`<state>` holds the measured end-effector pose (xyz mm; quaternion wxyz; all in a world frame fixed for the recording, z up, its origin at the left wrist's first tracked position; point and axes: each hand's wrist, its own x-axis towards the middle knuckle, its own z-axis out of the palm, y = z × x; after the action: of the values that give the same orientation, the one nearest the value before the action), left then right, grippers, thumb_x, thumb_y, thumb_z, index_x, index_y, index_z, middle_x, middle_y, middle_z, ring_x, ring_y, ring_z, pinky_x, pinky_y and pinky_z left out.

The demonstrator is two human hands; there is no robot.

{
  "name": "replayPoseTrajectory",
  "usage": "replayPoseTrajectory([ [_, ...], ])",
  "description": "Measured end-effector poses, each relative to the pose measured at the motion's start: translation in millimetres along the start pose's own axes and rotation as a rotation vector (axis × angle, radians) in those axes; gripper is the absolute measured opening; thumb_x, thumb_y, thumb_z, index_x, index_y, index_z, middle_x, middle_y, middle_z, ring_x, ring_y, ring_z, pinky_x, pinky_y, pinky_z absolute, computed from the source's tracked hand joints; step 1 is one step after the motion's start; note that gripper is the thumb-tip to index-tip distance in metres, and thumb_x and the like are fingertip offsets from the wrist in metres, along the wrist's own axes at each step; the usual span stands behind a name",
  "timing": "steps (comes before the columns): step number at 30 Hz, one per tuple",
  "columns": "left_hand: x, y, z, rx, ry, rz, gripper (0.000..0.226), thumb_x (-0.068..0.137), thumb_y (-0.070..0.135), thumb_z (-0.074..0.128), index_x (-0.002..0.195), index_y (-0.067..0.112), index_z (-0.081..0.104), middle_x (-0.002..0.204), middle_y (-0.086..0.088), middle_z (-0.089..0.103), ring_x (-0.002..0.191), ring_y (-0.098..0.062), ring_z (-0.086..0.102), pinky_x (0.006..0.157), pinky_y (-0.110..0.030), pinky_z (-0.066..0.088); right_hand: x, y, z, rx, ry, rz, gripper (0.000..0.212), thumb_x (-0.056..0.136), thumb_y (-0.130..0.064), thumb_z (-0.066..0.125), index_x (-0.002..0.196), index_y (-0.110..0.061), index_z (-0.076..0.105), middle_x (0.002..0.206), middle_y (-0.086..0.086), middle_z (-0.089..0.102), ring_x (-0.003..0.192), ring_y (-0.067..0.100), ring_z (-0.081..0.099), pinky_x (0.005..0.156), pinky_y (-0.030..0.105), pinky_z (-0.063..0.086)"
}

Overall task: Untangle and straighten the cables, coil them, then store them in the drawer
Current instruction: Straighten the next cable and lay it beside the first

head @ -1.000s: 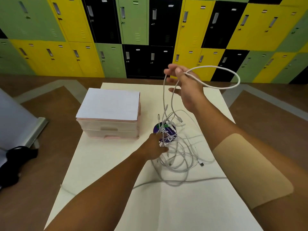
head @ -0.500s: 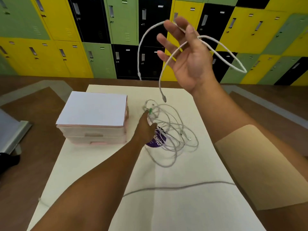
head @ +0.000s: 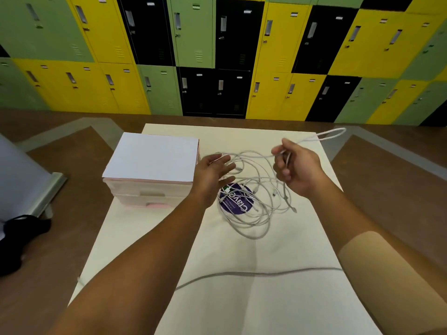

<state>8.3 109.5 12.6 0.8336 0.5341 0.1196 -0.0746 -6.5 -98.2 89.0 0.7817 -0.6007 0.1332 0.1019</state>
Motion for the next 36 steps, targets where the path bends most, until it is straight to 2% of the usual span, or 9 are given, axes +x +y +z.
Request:
replayPoseTrajectory([
  [3, -6, 11, -3, -0.41, -0.119, -0.193, 0.016, 0.097, 0.009, 0.045, 0.109, 0.007, 0.055, 0.121, -0.015, 0.068, 0.112, -0.035, 0.066, 0.098, -0.052, 0.05, -6, 19, -29, -0.136, 0.001, 0.089, 0.036, 0.102, -0.031, 0.048, 0.078, -0.007, 0.061, 0.049, 0.005, 0.033, 0.038, 0.014, 0.022, 0.04, 0.021, 0.015],
  [6, -9, 9, -6, -0.52, -0.052, -0.255, 0.02, 0.103, 0.018, 0.042, 0.09, 0.01, 0.054, 0.097, -0.013, 0.071, 0.095, -0.033, 0.072, 0.087, -0.047, 0.055, -11, 40, -66, -0.161, 0.142, 0.167, 0.035, 0.1, -0.029, 0.051, 0.071, -0.011, 0.055, 0.05, 0.004, 0.032, 0.037, 0.013, 0.021, 0.038, 0.019, 0.015],
  [9, -14, 0, -15, -0.473, 0.067, -0.274, 0.025, 0.105, 0.014, 0.04, 0.085, 0.007, 0.053, 0.078, -0.012, 0.064, 0.079, -0.031, 0.073, 0.079, -0.047, 0.056, -18, 63, -105, -0.216, 0.345, 0.245, 0.034, 0.101, -0.03, 0.049, 0.07, -0.015, 0.051, 0.047, -0.001, 0.034, 0.033, 0.01, 0.022, 0.036, 0.015, 0.015],
  [14, -34, -23, -33, -0.154, -0.016, -0.331, 0.019, 0.103, 0.012, 0.04, 0.094, 0.005, 0.055, 0.078, -0.013, 0.066, 0.09, -0.036, 0.071, 0.09, -0.05, 0.055, -25, 92, -149, -0.386, 0.572, 0.266, 0.031, 0.101, -0.028, 0.052, 0.077, -0.01, 0.058, 0.046, -0.003, 0.033, 0.027, 0.006, 0.021, 0.033, 0.014, 0.016],
  [19, -61, -41, -46, 0.158, -0.154, -0.296, 0.022, 0.101, 0.012, 0.051, 0.109, 0.001, 0.069, 0.084, -0.01, 0.064, 0.083, -0.025, 0.068, 0.086, -0.045, 0.055, -30, 102, -146, -0.618, 0.658, 0.229, 0.048, 0.09, -0.032, 0.072, 0.058, -0.014, 0.04, 0.05, 0.002, 0.036, 0.037, 0.015, 0.031, 0.041, 0.02, 0.025],
  [22, -72, -42, -55, 0.216, -0.191, -0.272, 0.022, 0.1, 0.003, 0.05, 0.117, 0.002, 0.064, 0.084, -0.012, 0.063, 0.083, -0.031, 0.07, 0.078, -0.046, 0.058, -31, 106, -133, -0.665, 0.589, 0.255, 0.047, 0.09, -0.029, 0.072, 0.06, -0.01, 0.043, 0.055, 0.007, 0.041, 0.047, 0.018, 0.036, 0.048, 0.026, 0.027],
  [28, -84, -33, -69, 0.335, -0.181, -0.291, 0.022, 0.095, -0.009, 0.043, 0.112, 0.005, 0.048, 0.1, -0.019, 0.069, 0.092, -0.043, 0.071, 0.077, -0.059, 0.057, -34, 110, -96, -0.619, 0.491, 0.348, 0.026, 0.096, -0.025, 0.061, 0.083, -0.004, 0.057, 0.072, 0.015, 0.061, 0.061, 0.025, 0.055, 0.057, 0.027, 0.036],
  [32, -86, -32, -80, 0.331, -0.159, -0.335, 0.003, 0.101, 0.01, 0.044, 0.102, 0.01, 0.041, 0.094, -0.019, 0.066, 0.09, -0.041, 0.072, 0.082, -0.064, 0.053, -28, 111, -79, -0.828, 0.538, 0.281, 0.028, 0.09, -0.02, 0.068, 0.073, -0.005, 0.052, 0.079, 0.015, 0.054, 0.074, 0.029, 0.054, 0.072, 0.035, 0.043],
  [36, -90, -30, -89, 0.292, -0.134, -0.322, 0.035, 0.104, 0.042, 0.041, 0.095, 0.009, 0.046, 0.087, -0.019, 0.068, 0.085, -0.045, 0.072, 0.074, -0.057, 0.057, -30, 110, -28, -1.162, 0.696, 0.254, 0.056, 0.085, -0.034, 0.069, 0.125, -0.002, 0.047, 0.13, 0.019, 0.043, 0.117, 0.042, 0.049, 0.094, 0.049, 0.045],
])
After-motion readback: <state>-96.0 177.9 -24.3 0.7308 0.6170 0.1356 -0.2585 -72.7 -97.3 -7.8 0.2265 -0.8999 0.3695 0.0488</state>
